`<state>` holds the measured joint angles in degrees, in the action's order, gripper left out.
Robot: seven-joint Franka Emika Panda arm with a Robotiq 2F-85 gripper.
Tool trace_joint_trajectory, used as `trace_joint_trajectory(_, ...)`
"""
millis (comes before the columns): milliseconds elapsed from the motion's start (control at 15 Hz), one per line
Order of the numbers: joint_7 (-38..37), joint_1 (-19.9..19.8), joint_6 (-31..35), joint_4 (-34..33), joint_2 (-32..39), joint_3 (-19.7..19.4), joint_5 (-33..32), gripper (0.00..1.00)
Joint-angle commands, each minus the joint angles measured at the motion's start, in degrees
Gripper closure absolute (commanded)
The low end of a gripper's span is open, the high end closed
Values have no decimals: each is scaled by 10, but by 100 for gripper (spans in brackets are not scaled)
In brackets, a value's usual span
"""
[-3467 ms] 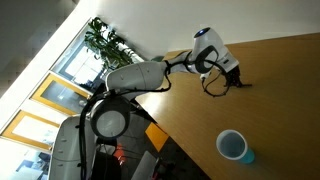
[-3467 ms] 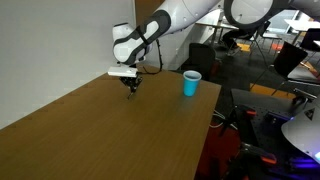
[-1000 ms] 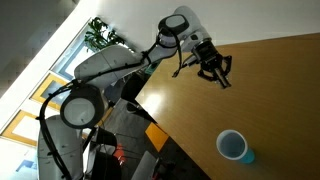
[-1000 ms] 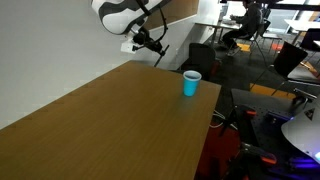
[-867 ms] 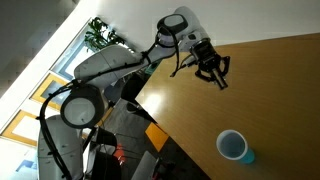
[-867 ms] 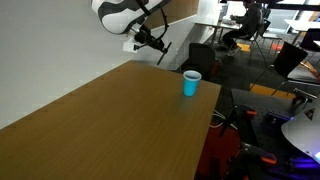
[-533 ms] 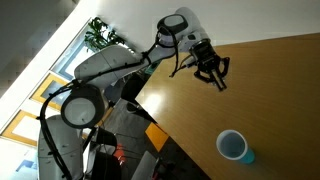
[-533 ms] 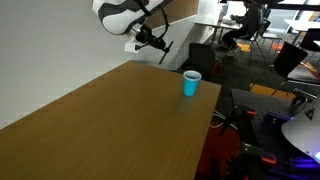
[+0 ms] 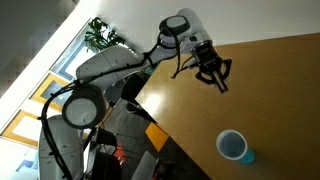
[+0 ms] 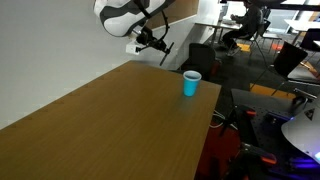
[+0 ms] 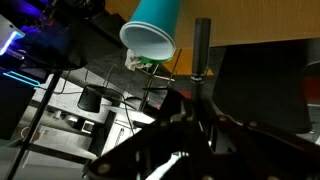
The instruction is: Put the pen in the cup
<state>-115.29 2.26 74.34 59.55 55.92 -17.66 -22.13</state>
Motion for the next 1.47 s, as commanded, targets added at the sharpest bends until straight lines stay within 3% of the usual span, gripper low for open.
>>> trace_joint_trajectory(0,-46,-3,2,26,-14,4,0,97)
trace_joint_trajectory(667,-146,23,-1,162,-79,6,-15,97)
trace_joint_trajectory(1000,-168,29,-17,220,-118,9,-37,97)
trace_joint_trajectory(1400,-171,26,24,299,-163,26,-73,97)
